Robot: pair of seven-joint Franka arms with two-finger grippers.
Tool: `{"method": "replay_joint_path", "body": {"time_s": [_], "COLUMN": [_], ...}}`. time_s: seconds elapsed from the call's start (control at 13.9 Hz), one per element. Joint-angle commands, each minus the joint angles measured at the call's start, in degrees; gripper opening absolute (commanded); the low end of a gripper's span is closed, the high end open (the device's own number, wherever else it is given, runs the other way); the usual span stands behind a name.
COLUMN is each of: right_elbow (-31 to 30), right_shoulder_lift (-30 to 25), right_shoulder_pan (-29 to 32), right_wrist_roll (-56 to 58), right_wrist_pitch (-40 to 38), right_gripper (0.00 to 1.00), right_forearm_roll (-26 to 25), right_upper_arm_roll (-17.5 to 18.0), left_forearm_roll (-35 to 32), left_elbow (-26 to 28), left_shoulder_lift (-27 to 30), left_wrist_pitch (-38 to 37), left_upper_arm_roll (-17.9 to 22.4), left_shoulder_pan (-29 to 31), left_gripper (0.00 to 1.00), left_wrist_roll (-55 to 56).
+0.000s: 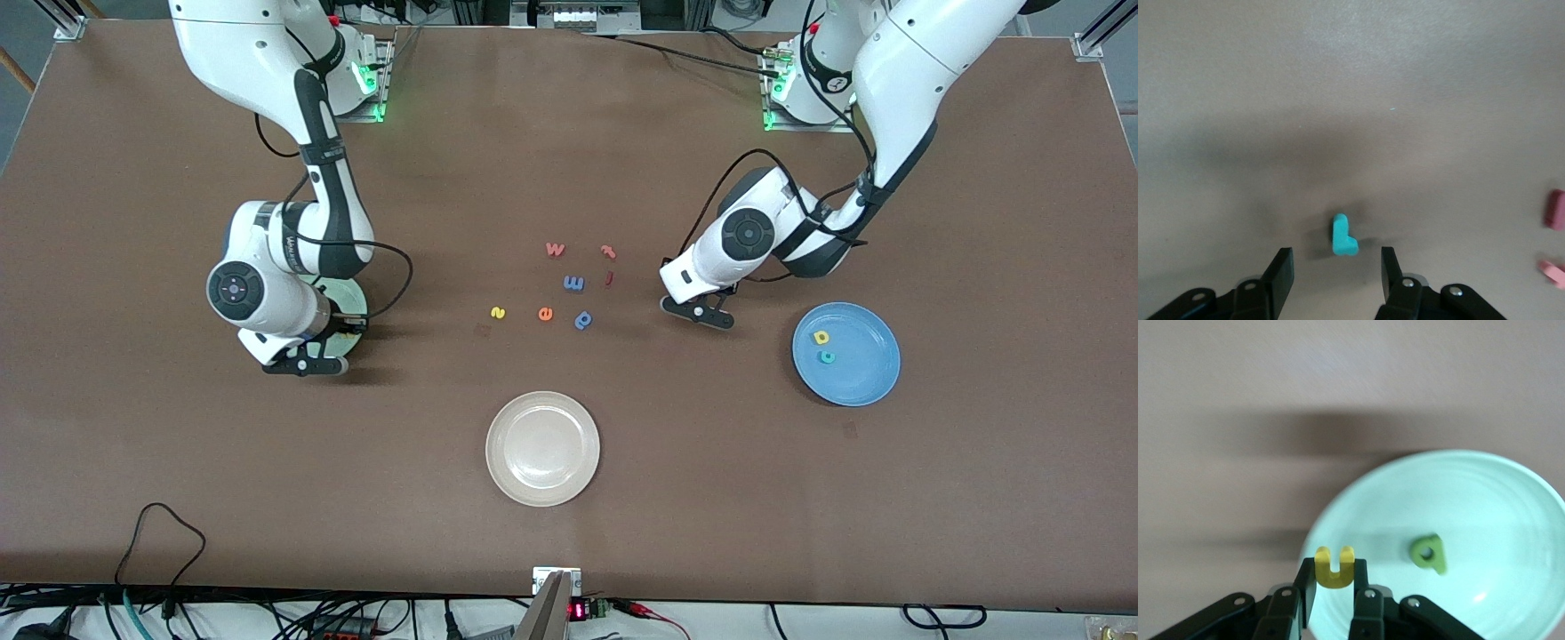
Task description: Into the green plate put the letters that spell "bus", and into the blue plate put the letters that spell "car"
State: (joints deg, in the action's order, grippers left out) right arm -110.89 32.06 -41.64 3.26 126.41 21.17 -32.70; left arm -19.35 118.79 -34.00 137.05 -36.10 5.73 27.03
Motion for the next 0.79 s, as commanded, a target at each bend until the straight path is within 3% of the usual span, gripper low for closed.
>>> {"method": "replay_joint_path", "body": {"time_s": [0.0,0.14,0.22,0.29,0.36,0.58,0.72], "right_elbow": [-5.99,-7.49,-8.02,-8.2,-8.11,-4.71,-1.8], "right_shoulder_lift": [-4.63,-4.81,-4.38,-4.02,-4.02,-4.55,-4.11], "right_shoulder_pan": [-0.9,-0.81,-0.81,-0.63,-0.29,-1.94,-5.01], "right_wrist_roll": [2.71,3.25,3.16,3.16,3.07,2.46,1.67], "right_wrist_pitch": [0.33,0.59,1.12,1.82,1.91,1.39,1.3], "right_gripper": [0.11,0.15,0.27,0.6,1.0,1.0,1.0], "right_forearm_roll": [-0.87,-0.87,-0.79,-0.78,-0.78,-0.7,-0.26], "right_upper_arm_roll": [-1.22,-1.49,-1.49,-1.49,-1.49,-1.32,-1.14], "left_forearm_roll": [-5.42,-7.35,-8.06,-8.15,-8.24,-8.24,-8.24], "left_elbow": [-0.57,-0.92,-1.1,-1.19,-1.19,-1.45,-1.54], "left_shoulder_lift": [-1.59,-1.77,-2.03,-2.29,-2.3,-2.3,-1.86], "left_wrist_pitch": [0.5,0.5,0.5,0.5,0.5,0.59,0.33], "left_upper_arm_roll": [1.12,1.12,1.12,1.12,1.12,1.12,1.12], "left_shoulder_pan": [-1.42,-3.0,-3.01,-3.09,-3.01,-3.01,-2.39], "left_gripper": [0.53,0.47,0.47,0.46,0.36,0.11,0.05], "left_wrist_roll": [4.94,7.93,9.08,9.26,9.26,9.26,8.74]}}
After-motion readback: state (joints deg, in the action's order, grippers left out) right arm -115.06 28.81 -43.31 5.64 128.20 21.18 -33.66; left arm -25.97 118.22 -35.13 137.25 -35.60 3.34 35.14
